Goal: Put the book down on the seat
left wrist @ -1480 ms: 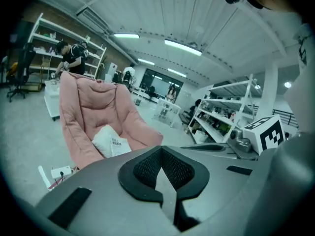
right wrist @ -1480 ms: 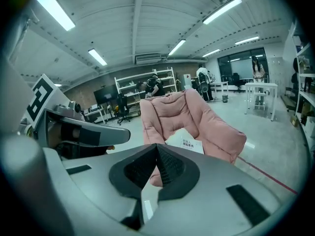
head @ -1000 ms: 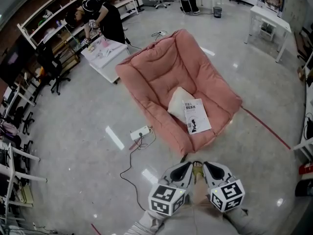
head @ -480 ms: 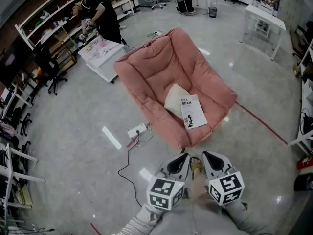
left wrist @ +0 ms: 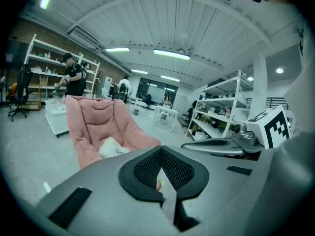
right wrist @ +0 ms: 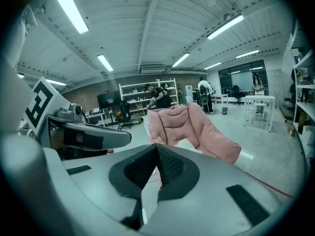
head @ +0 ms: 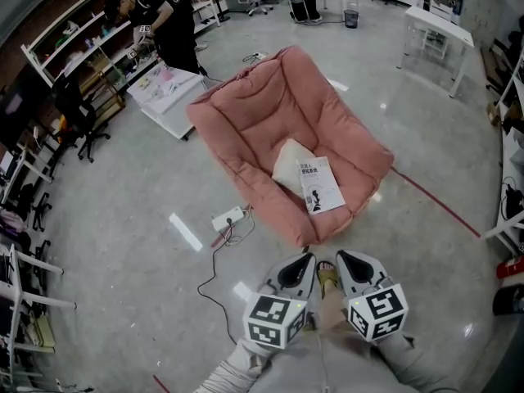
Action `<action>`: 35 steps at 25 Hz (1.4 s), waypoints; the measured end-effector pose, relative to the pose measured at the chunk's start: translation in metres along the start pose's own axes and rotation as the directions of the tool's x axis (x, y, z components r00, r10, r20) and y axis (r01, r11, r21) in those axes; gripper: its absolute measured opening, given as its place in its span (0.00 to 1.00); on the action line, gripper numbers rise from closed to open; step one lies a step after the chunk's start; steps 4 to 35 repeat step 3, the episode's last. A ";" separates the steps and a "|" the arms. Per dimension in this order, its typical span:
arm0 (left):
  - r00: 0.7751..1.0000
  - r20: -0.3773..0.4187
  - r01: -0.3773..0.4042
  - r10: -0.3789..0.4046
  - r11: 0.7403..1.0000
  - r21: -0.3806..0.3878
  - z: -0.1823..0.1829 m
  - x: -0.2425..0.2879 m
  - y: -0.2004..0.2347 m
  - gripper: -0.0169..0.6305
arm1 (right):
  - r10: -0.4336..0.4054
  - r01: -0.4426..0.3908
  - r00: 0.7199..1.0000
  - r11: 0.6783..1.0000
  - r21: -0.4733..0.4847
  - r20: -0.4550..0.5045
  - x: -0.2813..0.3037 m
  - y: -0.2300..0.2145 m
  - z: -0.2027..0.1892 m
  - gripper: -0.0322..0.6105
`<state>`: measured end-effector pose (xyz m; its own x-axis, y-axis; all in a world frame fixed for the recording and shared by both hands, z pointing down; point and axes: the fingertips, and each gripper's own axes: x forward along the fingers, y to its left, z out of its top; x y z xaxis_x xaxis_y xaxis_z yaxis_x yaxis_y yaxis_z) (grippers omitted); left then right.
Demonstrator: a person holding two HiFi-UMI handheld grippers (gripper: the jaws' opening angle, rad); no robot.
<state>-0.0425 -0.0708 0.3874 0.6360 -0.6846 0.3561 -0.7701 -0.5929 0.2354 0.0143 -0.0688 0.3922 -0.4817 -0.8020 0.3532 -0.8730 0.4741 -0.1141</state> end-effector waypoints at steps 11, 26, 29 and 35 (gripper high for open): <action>1.000 -0.001 0.003 -0.003 1.000 -0.006 0.000 -0.001 0.000 0.04 | 0.001 -0.001 1.000 1.000 0.003 -0.001 -0.001 0.002 0.000 0.06; 1.000 -0.001 0.003 -0.003 1.000 -0.006 0.000 -0.001 0.000 0.04 | 0.001 -0.001 1.000 1.000 0.003 -0.001 -0.001 0.002 0.000 0.06; 1.000 -0.001 0.003 -0.003 1.000 -0.006 0.000 -0.001 0.000 0.04 | 0.001 -0.001 1.000 1.000 0.003 -0.001 -0.001 0.002 0.000 0.06; 1.000 -0.001 0.003 -0.003 1.000 -0.006 0.000 -0.001 0.000 0.04 | 0.001 -0.001 1.000 1.000 0.003 -0.001 -0.001 0.002 0.000 0.06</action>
